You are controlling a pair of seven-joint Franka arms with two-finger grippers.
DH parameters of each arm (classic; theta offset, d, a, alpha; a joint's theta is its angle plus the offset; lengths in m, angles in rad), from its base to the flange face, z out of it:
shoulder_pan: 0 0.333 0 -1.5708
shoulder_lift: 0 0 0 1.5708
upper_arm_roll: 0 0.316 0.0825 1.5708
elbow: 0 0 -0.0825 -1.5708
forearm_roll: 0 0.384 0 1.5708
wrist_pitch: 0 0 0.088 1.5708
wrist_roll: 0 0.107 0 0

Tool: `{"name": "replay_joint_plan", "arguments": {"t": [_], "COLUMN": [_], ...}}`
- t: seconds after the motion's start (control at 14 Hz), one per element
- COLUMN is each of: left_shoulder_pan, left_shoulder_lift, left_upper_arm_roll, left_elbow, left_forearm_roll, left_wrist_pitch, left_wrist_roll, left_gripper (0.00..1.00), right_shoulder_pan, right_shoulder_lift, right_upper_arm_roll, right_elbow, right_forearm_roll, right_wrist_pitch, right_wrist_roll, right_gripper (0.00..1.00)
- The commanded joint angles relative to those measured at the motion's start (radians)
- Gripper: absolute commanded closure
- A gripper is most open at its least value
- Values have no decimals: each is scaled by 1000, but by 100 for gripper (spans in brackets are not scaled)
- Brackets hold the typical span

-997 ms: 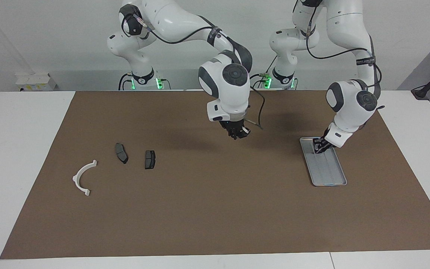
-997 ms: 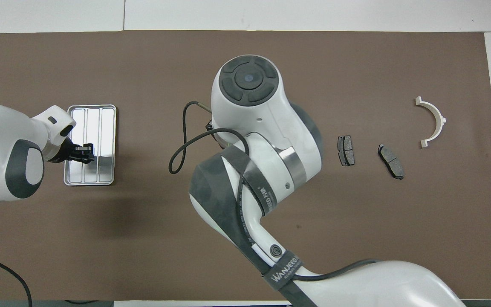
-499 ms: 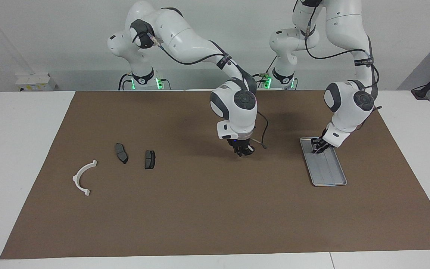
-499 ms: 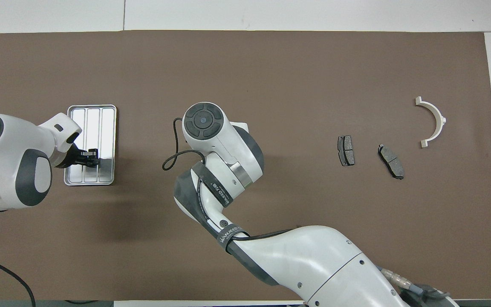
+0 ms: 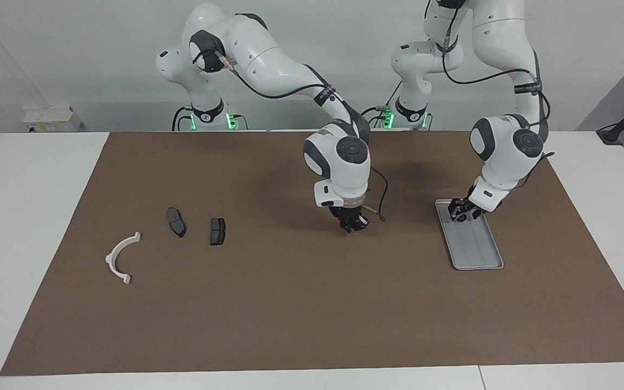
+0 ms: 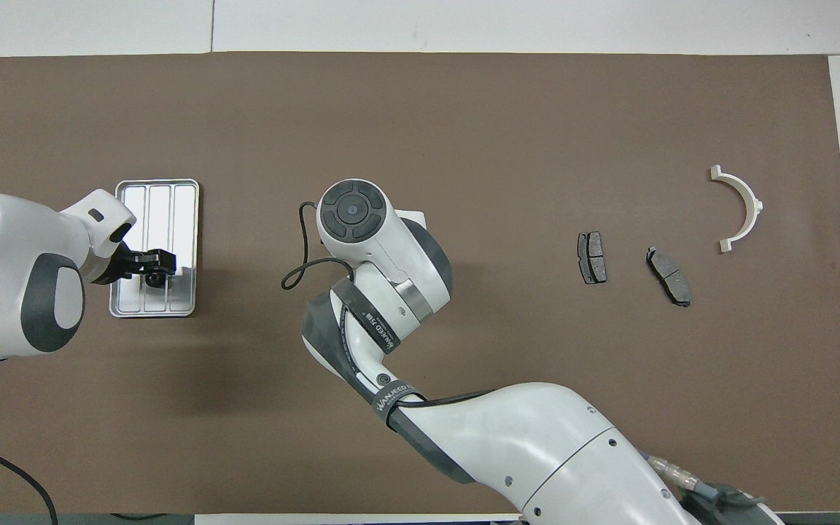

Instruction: Pick bearing gear from pile to tray

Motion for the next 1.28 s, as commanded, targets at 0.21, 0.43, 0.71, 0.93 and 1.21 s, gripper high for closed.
{"name": "replay_joint_plan", "arguments": {"t": [0.21, 0.43, 0.71, 0.93, 1.21], "left_shoulder_pan": [-67, -190, -366, -489, -592], "left_shoulder_lift": [8, 13, 34, 124, 229], "left_upper_arm_roll": [-7, -2, -2, -2, -2], "left_elbow": [148, 171, 207, 301, 317], "left_forearm_roll": [-52, -49, -41, 9, 55], "left_wrist_pitch": [-103, -88, -95, -103, -48], "left_wrist_roll": [-166, -417, -672, -891, -1041], "left_gripper": [0, 0, 1, 1, 10], "right_shoulder_pan": [-54, -126, -246, -338, -477], "right_shoulder_lift": [-24, -92, -216, -285, -360], "right_upper_arm_roll": [1, 4, 2, -2, -7], "right_elbow": [74, 125, 124, 116, 95], "right_forearm_roll": [-37, -24, -21, -34, -60], "right_wrist_pitch": [-187, -287, -402, -459, -508], "right_wrist_roll": [-11, -132, -434, -731, -1121], "right_gripper": [0, 0, 0, 0, 0]}}
